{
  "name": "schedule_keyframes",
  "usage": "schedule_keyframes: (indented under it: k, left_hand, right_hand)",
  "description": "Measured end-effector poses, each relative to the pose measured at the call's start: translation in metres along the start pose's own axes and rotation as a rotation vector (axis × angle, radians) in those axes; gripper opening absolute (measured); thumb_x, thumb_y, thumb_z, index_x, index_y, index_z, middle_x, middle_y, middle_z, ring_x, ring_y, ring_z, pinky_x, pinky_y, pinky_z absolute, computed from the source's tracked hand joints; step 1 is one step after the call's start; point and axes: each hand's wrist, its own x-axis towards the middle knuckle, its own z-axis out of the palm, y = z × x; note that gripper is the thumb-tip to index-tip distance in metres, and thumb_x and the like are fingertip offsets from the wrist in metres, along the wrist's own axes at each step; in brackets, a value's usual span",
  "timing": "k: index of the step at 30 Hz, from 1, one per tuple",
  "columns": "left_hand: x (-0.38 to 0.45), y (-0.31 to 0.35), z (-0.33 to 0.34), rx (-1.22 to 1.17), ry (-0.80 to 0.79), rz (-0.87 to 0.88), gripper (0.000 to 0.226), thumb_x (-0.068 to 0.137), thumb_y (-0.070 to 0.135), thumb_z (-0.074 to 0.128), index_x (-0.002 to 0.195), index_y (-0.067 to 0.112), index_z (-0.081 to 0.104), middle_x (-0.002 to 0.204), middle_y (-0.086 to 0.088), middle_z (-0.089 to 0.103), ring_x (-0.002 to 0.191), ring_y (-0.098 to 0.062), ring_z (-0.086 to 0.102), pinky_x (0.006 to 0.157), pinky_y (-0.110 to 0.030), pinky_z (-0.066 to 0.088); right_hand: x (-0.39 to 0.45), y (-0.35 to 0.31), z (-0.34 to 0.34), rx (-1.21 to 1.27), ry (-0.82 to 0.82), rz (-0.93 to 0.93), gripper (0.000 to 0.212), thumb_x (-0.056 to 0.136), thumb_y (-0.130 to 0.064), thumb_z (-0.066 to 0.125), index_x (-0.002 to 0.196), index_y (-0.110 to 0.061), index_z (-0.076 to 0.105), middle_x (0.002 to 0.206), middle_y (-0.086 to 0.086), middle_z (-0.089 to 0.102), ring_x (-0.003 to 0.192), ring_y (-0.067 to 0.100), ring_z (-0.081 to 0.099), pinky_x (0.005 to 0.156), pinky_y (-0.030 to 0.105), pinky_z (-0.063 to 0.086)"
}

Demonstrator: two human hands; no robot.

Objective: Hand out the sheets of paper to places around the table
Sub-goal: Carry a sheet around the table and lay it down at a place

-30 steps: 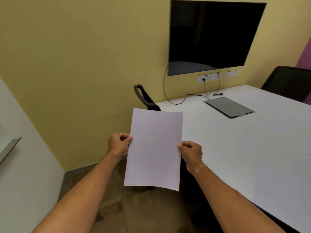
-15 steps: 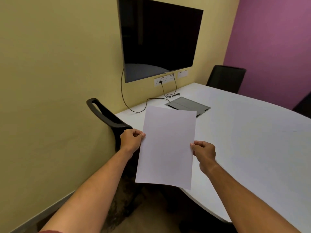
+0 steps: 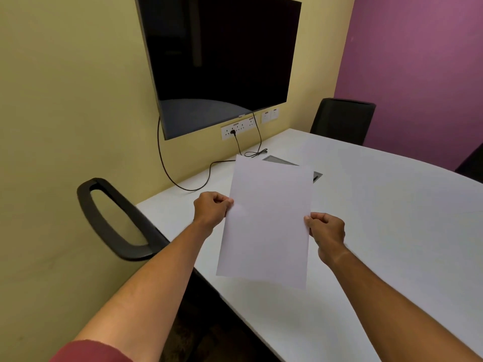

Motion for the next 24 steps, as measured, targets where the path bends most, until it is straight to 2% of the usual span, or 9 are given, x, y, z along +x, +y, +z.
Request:
schedule_keyframes:
  k: [5, 10, 14, 17, 21, 24]
  left_hand:
    - [0.054, -0.006, 0.020, 0.040, -0.022, -0.030, 0.014, 0.084, 0.012, 0.076, 0.072, 0.007, 0.069, 0.077, -0.004, 0.071, 0.064, -0.015, 0.064, 0.070, -0.029, 0.060]
    - [0.107, -0.014, 0.030, 0.088, -0.034, -0.051, 0.015, 0.084, 0.013, 0.075, 0.077, 0.000, 0.070, 0.079, -0.006, 0.071, 0.064, -0.015, 0.063, 0.073, -0.031, 0.059]
    - [0.148, -0.023, 0.034, 0.125, -0.069, -0.055, 0.015, 0.084, 0.012, 0.075, 0.074, 0.002, 0.069, 0.077, -0.004, 0.070, 0.065, -0.013, 0.062, 0.070, -0.028, 0.059]
    - [0.184, -0.034, 0.036, 0.150, -0.113, -0.068, 0.014, 0.083, 0.011, 0.075, 0.074, 0.002, 0.068, 0.075, -0.002, 0.069, 0.065, -0.013, 0.063, 0.064, -0.023, 0.057]
    - [0.236, -0.055, 0.036, 0.198, -0.155, -0.104, 0.013, 0.082, 0.010, 0.076, 0.072, 0.004, 0.069, 0.075, -0.001, 0.070, 0.071, -0.016, 0.066, 0.072, -0.030, 0.060]
    - [0.272, -0.076, 0.036, 0.254, -0.178, -0.120, 0.013, 0.080, 0.012, 0.078, 0.072, 0.005, 0.071, 0.074, 0.000, 0.071, 0.068, -0.014, 0.066, 0.074, -0.029, 0.059]
  right_hand:
    - [0.047, 0.006, 0.027, -0.002, -0.023, 0.040, 0.008, 0.083, -0.007, 0.073, 0.090, -0.012, 0.071, 0.097, 0.007, 0.071, 0.093, 0.023, 0.069, 0.088, 0.036, 0.057]
    - [0.083, 0.018, 0.058, -0.011, -0.041, 0.080, 0.018, 0.084, -0.006, 0.072, 0.102, -0.004, 0.072, 0.106, 0.010, 0.071, 0.097, 0.026, 0.068, 0.090, 0.040, 0.057]
    - [0.105, 0.029, 0.085, -0.009, -0.039, 0.124, 0.019, 0.084, -0.005, 0.072, 0.104, -0.003, 0.071, 0.105, 0.010, 0.070, 0.094, 0.026, 0.068, 0.089, 0.038, 0.057]
    - [0.118, 0.039, 0.107, -0.028, -0.031, 0.156, 0.021, 0.084, -0.005, 0.073, 0.105, -0.003, 0.071, 0.103, 0.007, 0.069, 0.085, 0.018, 0.065, 0.080, 0.031, 0.056]
    - [0.133, 0.058, 0.141, -0.032, -0.024, 0.229, 0.022, 0.083, -0.004, 0.074, 0.104, -0.001, 0.070, 0.102, 0.008, 0.068, 0.087, 0.019, 0.065, 0.081, 0.031, 0.057]
    - [0.140, 0.076, 0.169, -0.031, -0.035, 0.301, 0.014, 0.082, -0.003, 0.075, 0.096, -0.005, 0.070, 0.098, 0.009, 0.069, 0.082, 0.018, 0.065, 0.080, 0.031, 0.057]
